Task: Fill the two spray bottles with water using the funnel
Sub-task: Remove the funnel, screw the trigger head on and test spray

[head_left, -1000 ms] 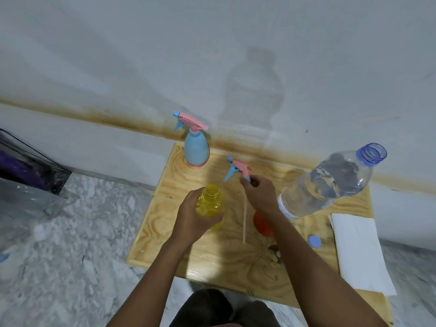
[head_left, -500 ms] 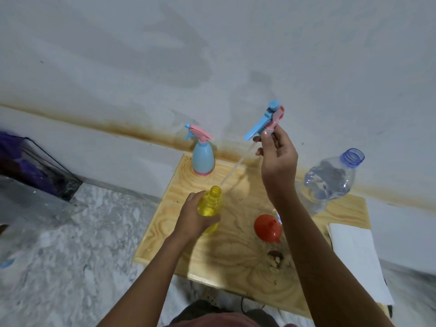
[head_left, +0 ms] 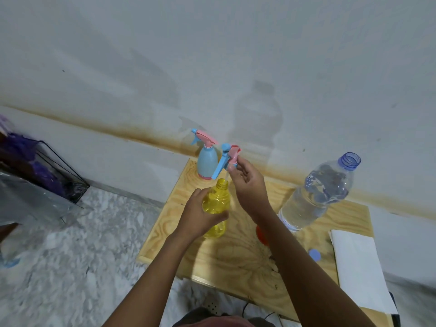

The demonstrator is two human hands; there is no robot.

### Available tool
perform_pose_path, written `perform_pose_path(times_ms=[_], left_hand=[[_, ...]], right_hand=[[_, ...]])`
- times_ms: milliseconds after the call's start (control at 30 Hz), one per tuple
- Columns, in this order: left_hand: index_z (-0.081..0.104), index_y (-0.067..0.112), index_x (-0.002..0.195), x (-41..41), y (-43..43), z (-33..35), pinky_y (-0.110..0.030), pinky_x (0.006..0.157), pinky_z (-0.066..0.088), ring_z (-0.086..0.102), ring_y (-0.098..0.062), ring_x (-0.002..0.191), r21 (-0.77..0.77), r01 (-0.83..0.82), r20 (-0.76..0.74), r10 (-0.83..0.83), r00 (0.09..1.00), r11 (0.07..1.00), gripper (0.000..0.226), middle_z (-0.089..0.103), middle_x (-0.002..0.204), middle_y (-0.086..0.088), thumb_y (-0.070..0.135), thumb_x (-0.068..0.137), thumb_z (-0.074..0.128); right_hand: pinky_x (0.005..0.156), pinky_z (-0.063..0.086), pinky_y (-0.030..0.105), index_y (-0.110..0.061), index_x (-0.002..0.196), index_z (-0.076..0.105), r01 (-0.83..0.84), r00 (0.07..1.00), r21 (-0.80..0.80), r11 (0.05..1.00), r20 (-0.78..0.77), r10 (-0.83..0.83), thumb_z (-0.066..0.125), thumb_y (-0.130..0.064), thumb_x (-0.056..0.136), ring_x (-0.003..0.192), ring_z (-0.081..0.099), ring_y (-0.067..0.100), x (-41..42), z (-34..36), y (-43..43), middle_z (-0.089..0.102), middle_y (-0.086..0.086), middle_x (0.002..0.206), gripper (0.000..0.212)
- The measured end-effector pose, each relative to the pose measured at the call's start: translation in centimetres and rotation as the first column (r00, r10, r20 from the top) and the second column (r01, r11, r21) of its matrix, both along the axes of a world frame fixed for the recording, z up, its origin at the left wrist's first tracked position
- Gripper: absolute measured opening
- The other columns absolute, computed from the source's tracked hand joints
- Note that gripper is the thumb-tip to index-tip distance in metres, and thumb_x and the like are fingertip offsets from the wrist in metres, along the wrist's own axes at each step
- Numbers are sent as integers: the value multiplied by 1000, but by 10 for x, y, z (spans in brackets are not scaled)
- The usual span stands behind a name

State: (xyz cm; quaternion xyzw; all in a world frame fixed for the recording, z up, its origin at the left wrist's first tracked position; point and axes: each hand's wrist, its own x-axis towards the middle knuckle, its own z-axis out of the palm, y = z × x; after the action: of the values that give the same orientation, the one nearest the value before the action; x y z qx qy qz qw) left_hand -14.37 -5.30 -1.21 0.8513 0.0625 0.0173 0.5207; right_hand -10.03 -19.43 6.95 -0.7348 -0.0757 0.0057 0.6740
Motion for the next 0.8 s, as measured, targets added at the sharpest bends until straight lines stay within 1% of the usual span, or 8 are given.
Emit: perform_pose_path(times_ms=[100, 200, 267, 367, 500, 567, 667, 800], left_hand=[[62, 28, 123, 4, -2, 5, -18, 79, 43, 57, -3, 100, 3, 8, 10, -8, 1000, 1000, 69, 58, 106, 10, 52, 62, 82], [61, 33, 122, 7, -3, 12, -21, 82, 48, 58, -4, 102, -20, 9, 5, -9, 1000, 1000, 67, 60, 107, 11, 56, 62, 80], [60, 36, 122, 9, -4, 15, -21, 83, 49, 58, -3, 105, -35, 21, 10, -21, 1000, 999, 65, 62, 110, 13, 55, 64, 81], [58, 35, 128, 11, -5, 17, -21, 88, 47, 57, -2, 111, -45, 35, 13, -34, 999, 998, 70, 62, 117, 15, 56, 65, 81], [59, 30, 129, 10, -9, 19, -21, 89, 46, 56, -3, 112, -45, 19, 30, -18, 999, 999, 73, 59, 117, 14, 55, 63, 81], [60, 30, 127, 9, -12, 22, -18, 84, 44, 57, -3, 106, -55, 34, 44, -31, 999, 998, 67, 59, 111, 12, 49, 67, 82], [61, 30, 126, 9, -13, 25, -16, 82, 43, 56, -1, 105, -73, 45, 46, -42, 998, 996, 62, 58, 109, 13, 44, 70, 84], [59, 31, 128, 9, -16, 31, -20, 88, 46, 56, -3, 108, -85, 65, 68, -60, 996, 994, 67, 60, 115, 12, 51, 67, 81]], right_hand=[[101, 51, 31, -35, 116, 64, -37, 999, -21, 999, -31, 37, 59, -16, 100, 110, 67, 6, -4, -4, 1, 72, -11, 113, 25], [97, 52, 25, -43, 109, 62, -49, 998, -37, 998, -29, 48, 60, -14, 99, 106, 67, 2, -7, -2, 0, 72, -17, 108, 31], [93, 52, 20, -41, 110, 62, -56, 998, -17, 998, -40, 55, 61, -13, 99, 104, 67, 0, -8, -3, -2, 72, -15, 107, 30], [90, 53, 21, -38, 109, 64, -37, 998, -4, 999, -48, 36, 63, -12, 97, 102, 68, 3, -8, -4, -3, 73, -12, 106, 28], [98, 55, 42, -23, 106, 67, 43, 996, 55, 998, -81, -38, 75, -16, 88, 105, 69, 17, -8, -10, -3, 74, -1, 107, 20], [101, 53, 48, -15, 109, 65, 43, 995, 90, 995, -97, -35, 79, -20, 82, 108, 69, 22, -7, -10, -5, 72, 5, 111, 31], [101, 53, 44, -10, 119, 61, -9, 995, 91, 996, -99, 18, 78, -15, 85, 111, 67, 21, -5, -6, -10, 71, 8, 115, 39], [93, 53, 31, -18, 117, 68, -74, 996, 41, 996, -54, 76, 66, -14, 95, 107, 66, 14, -6, -1, -14, 73, -2, 111, 23]])
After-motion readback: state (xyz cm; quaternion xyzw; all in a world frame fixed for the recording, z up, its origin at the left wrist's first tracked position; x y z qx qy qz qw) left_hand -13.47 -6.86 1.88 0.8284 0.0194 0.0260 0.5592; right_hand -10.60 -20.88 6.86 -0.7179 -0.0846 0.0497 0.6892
